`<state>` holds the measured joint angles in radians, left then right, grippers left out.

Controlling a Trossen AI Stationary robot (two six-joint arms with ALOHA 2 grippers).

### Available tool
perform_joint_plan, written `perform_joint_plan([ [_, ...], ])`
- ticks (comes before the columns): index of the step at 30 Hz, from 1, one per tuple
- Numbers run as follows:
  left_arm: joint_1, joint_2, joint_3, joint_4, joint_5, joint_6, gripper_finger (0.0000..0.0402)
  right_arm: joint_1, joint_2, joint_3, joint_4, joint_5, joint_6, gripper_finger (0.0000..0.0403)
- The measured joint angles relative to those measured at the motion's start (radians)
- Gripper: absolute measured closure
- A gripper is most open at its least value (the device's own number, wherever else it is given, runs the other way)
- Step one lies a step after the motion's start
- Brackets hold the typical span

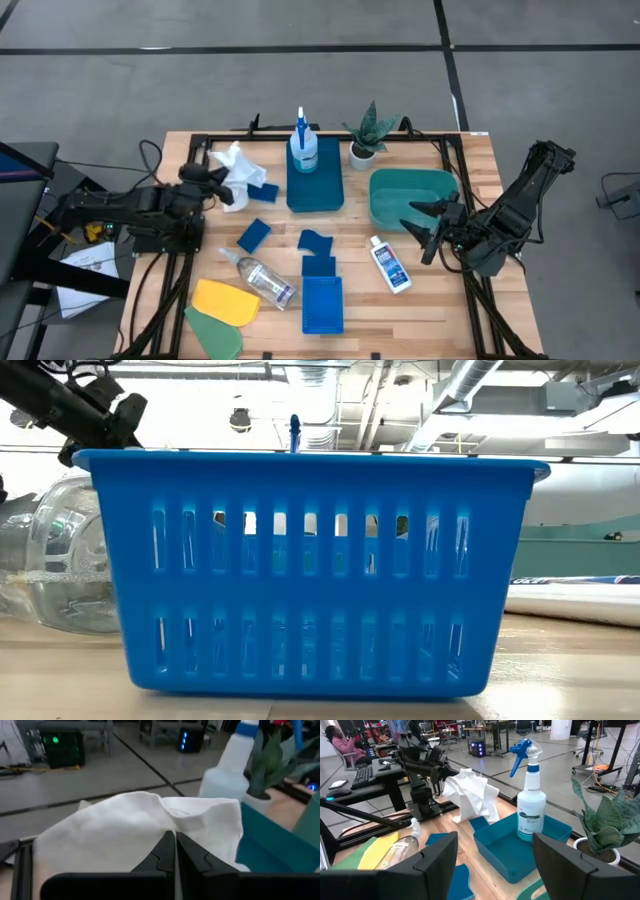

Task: Pick & Place Kitchen Items
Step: Put the white microfiber towel into the green bin

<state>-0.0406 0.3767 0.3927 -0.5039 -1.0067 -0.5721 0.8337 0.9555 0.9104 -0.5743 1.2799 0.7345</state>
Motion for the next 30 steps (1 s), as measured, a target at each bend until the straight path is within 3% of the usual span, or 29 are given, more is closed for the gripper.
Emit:
perform_joint_plan([
  [16, -0.288, 0.003, 0.0, 0.279, -0.191, 0.281, 0.0401, -0.001, 0.013, 0.0, 0.003, -0.001, 0.0, 0.0157],
  [23, -0.399, 0.003, 0.0, 0.374, -0.186, 0.421, 0.0401, -0.001, 0.013, 0.0, 0.002, -0.001, 0.0, 0.0157],
  [30, -0.478, 0.003, 0.0, 0.477, -0.032, 0.525, 0.0401, -0.001, 0.013, 0.0, 0.002, -0.001, 0.0, 0.0157],
])
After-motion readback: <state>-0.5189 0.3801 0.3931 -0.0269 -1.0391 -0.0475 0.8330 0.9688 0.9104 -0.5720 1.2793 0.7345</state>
